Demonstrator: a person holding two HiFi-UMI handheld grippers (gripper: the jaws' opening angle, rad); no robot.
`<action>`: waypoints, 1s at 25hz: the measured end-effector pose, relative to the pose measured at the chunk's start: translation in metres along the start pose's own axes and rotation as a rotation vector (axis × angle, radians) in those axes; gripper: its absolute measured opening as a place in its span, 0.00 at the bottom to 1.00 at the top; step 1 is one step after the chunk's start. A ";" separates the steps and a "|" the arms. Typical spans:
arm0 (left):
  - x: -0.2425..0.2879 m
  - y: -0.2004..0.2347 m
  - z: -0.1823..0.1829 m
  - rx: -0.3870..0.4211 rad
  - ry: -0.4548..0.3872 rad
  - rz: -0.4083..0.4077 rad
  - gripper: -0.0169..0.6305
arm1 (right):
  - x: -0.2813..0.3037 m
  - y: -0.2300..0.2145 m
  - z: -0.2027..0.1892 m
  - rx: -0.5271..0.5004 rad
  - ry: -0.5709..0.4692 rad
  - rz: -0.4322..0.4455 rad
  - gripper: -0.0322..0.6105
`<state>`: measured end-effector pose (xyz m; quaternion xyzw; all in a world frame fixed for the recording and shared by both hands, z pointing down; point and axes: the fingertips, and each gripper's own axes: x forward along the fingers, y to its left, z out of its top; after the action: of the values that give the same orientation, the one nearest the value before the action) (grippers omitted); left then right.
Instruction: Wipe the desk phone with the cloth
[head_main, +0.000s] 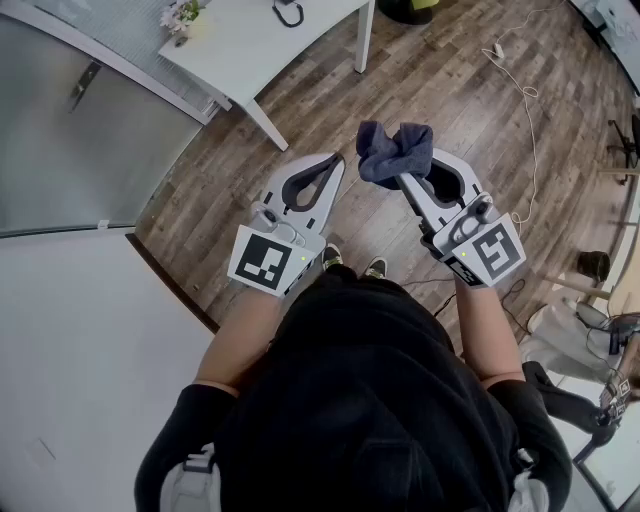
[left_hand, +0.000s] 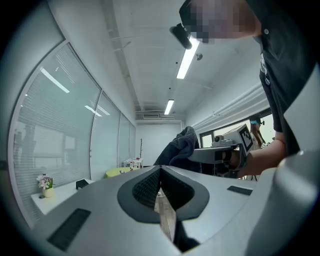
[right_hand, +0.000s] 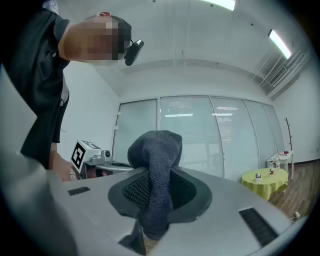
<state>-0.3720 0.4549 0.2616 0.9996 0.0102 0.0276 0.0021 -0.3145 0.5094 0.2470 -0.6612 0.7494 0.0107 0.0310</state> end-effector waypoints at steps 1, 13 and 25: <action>0.001 0.002 0.000 0.006 0.001 0.002 0.04 | 0.002 0.004 0.007 0.005 -0.009 0.005 0.19; 0.014 0.012 0.003 0.020 -0.028 -0.002 0.04 | 0.012 -0.001 0.014 0.020 -0.036 -0.002 0.19; 0.013 0.022 0.000 0.035 -0.035 -0.033 0.04 | 0.014 -0.002 0.014 0.033 -0.021 -0.043 0.19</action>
<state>-0.3584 0.4331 0.2625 0.9995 0.0273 0.0099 -0.0146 -0.3138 0.4956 0.2324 -0.6766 0.7346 0.0048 0.0500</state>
